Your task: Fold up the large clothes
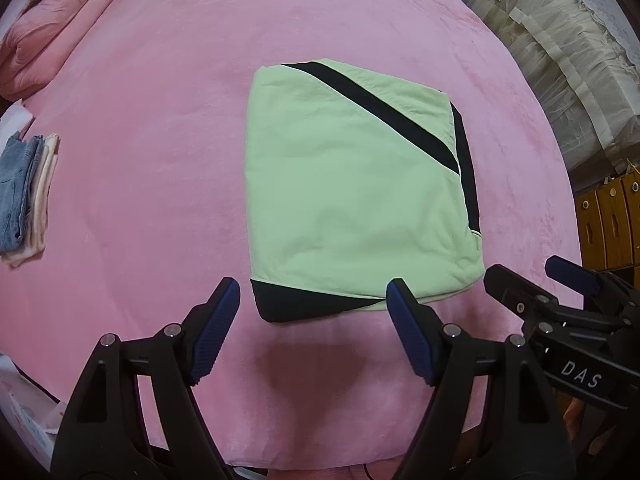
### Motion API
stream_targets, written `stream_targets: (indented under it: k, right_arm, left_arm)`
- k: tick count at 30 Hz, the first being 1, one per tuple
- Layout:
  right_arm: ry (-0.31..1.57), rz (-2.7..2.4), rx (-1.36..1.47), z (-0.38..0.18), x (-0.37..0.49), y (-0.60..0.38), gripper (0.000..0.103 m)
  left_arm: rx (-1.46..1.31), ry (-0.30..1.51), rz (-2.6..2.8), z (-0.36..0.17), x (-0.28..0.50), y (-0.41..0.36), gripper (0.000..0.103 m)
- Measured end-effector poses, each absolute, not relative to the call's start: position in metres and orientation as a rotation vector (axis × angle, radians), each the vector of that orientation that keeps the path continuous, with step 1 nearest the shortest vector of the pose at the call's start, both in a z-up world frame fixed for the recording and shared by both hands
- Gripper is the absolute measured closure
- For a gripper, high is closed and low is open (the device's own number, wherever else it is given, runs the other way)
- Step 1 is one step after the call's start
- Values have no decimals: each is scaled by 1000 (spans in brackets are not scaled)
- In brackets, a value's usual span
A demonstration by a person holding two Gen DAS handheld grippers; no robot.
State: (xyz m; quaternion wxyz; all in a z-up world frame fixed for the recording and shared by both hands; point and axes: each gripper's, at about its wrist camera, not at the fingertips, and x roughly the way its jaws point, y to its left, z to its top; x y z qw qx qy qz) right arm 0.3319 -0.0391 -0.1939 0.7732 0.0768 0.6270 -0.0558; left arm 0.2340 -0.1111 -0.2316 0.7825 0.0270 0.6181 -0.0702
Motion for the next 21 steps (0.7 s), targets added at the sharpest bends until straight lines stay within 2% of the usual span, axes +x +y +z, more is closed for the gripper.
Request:
stream_targets:
  k: [21]
  right_arm:
    - [1360, -124, 173, -196, 331, -45, 13]
  left_arm:
    - [69, 1322, -135, -229, 237, -118, 30]
